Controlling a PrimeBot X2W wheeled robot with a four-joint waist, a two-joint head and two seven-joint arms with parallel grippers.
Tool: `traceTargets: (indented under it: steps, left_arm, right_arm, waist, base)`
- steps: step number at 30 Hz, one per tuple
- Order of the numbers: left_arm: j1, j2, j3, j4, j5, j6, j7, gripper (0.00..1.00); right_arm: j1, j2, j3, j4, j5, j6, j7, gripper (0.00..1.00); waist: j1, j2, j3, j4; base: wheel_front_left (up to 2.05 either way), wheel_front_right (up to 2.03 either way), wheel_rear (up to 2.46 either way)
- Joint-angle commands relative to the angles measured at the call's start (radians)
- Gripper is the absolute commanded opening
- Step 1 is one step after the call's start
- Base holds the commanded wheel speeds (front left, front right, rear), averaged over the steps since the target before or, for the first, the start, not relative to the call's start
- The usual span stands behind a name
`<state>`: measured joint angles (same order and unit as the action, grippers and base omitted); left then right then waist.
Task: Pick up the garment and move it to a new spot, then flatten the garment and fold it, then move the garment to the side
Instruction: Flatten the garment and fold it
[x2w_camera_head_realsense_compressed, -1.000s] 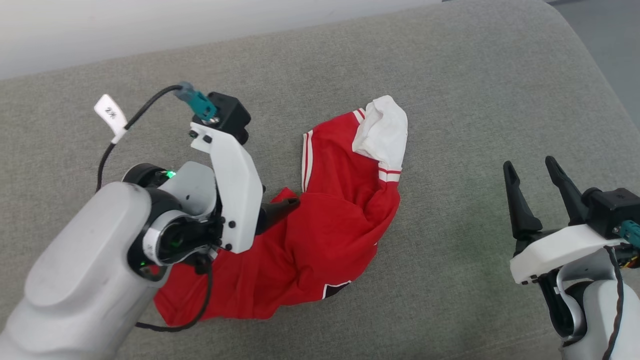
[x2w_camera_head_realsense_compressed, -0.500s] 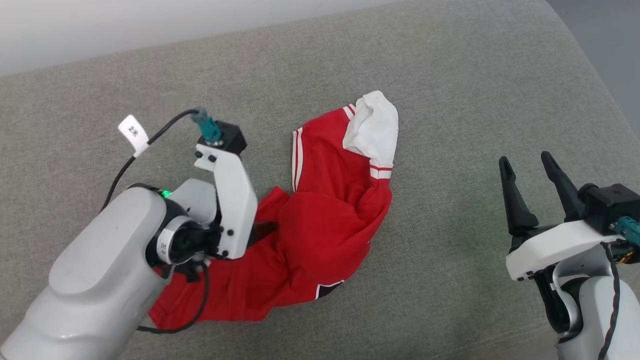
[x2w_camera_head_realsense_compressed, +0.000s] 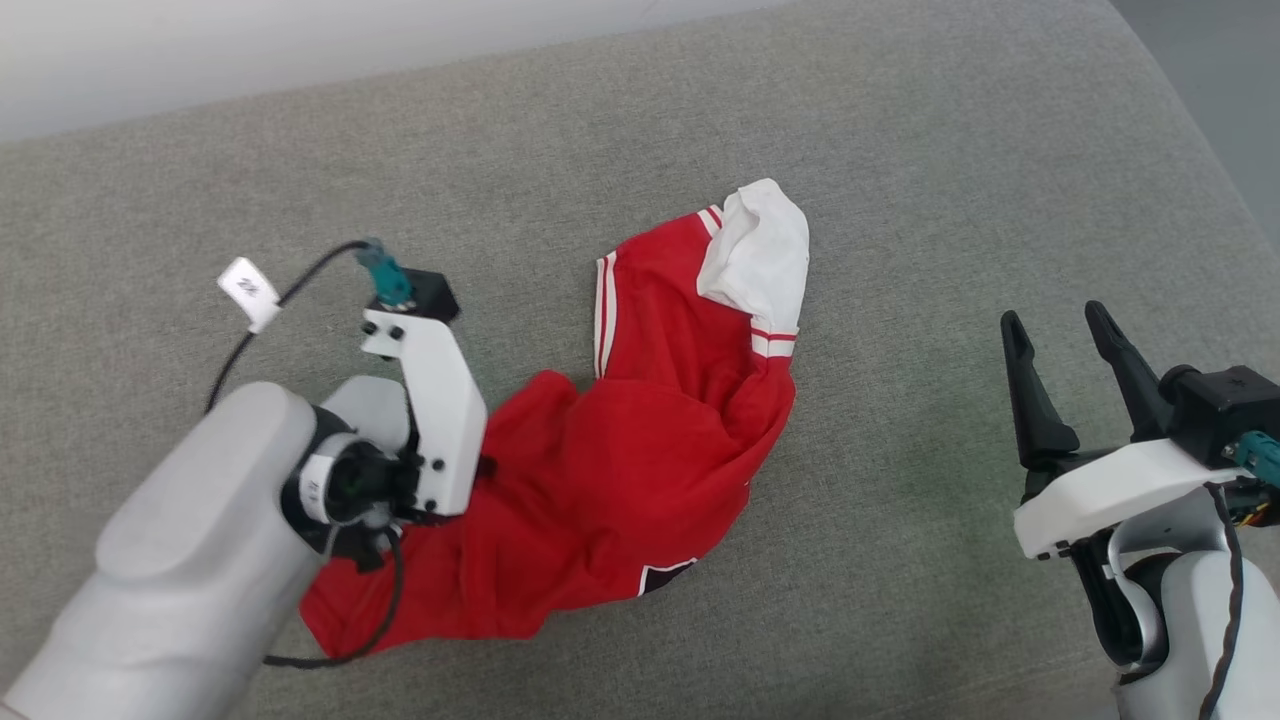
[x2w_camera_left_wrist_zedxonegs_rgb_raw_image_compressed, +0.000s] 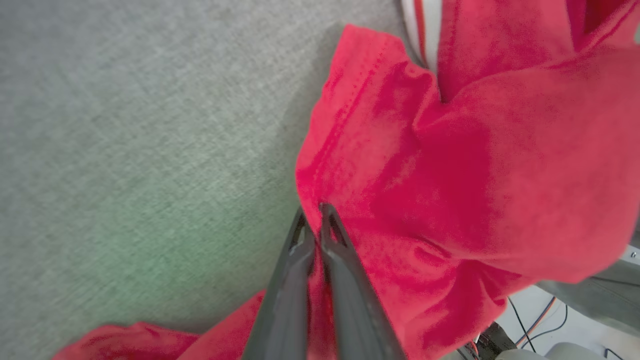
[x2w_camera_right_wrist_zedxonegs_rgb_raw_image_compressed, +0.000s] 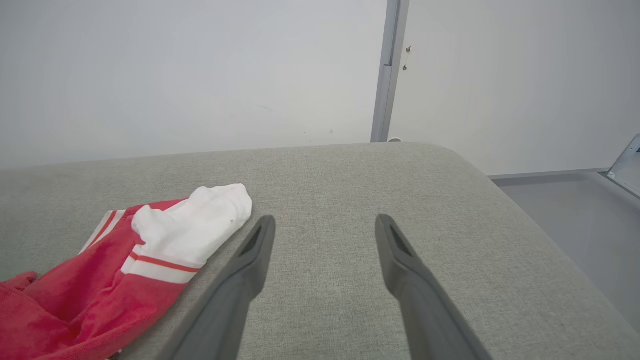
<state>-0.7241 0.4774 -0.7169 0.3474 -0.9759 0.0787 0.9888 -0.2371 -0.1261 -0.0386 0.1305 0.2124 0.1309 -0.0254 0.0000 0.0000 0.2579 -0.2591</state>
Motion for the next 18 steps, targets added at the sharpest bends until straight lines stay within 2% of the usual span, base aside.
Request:
traceTargets:
  steps: [1,8,18]
  left_arm:
    - [-0.012,0.004,0.012,0.007,-0.003,0.003,-0.011,0.0]
    - [-0.068,0.047,0.065,0.05,0.032,-0.003,-0.101,0.0]
    - [-0.159,0.144,0.148,0.151,0.064,-0.003,-0.211,0.0]
  right_arm:
    - [-0.01,-0.002,-0.003,-0.003,0.007,0.0,-0.004,1.0]
    - [-0.007,0.002,-0.013,-0.009,0.003,0.0,-0.003,1.0]
    - [-0.001,0.01,-0.013,-0.017,-0.005,0.0,0.004,1.0]
  waist:
    - [0.0,0.0,0.0,0.002]
    - [0.0,0.0,0.001,0.015]
    - [0.0,0.0,0.0,0.027]
  base:
    - [0.0,0.0,0.0]
    - [0.0,0.0,0.0]
    - [0.0,0.0,0.0]
